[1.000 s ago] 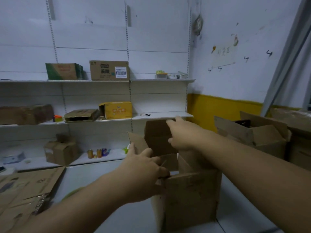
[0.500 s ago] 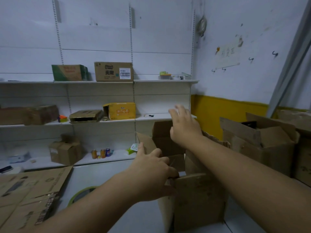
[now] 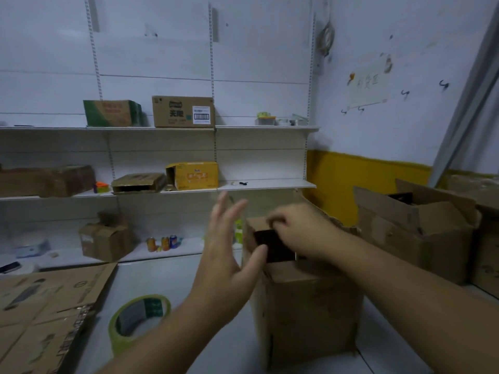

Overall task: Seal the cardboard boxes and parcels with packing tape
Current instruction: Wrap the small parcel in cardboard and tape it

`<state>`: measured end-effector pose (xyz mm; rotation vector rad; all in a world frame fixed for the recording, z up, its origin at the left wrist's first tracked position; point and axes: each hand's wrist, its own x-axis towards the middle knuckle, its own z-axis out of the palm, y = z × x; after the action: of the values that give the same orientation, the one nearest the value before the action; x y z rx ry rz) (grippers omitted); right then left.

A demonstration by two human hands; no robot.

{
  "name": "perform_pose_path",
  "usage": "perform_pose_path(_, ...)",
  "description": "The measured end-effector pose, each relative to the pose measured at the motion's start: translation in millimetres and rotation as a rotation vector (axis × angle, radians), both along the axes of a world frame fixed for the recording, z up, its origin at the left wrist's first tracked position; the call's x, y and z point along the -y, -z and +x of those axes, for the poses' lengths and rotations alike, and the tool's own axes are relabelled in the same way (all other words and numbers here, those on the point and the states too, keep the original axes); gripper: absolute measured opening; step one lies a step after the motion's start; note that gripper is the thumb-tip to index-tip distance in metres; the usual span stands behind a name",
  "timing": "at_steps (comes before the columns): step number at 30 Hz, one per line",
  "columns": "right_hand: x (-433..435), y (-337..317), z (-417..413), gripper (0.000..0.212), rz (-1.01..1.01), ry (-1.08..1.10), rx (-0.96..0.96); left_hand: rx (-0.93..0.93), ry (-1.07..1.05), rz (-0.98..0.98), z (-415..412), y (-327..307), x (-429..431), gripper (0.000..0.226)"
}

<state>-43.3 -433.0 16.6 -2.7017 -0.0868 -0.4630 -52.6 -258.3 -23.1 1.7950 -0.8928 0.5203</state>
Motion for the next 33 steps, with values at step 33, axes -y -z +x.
perform_pose_path(33, 50, 127, -94, 0.014, 0.124, 0.073, -0.295, -0.072, -0.036, 1.018, 12, -30, 37, 0.065)
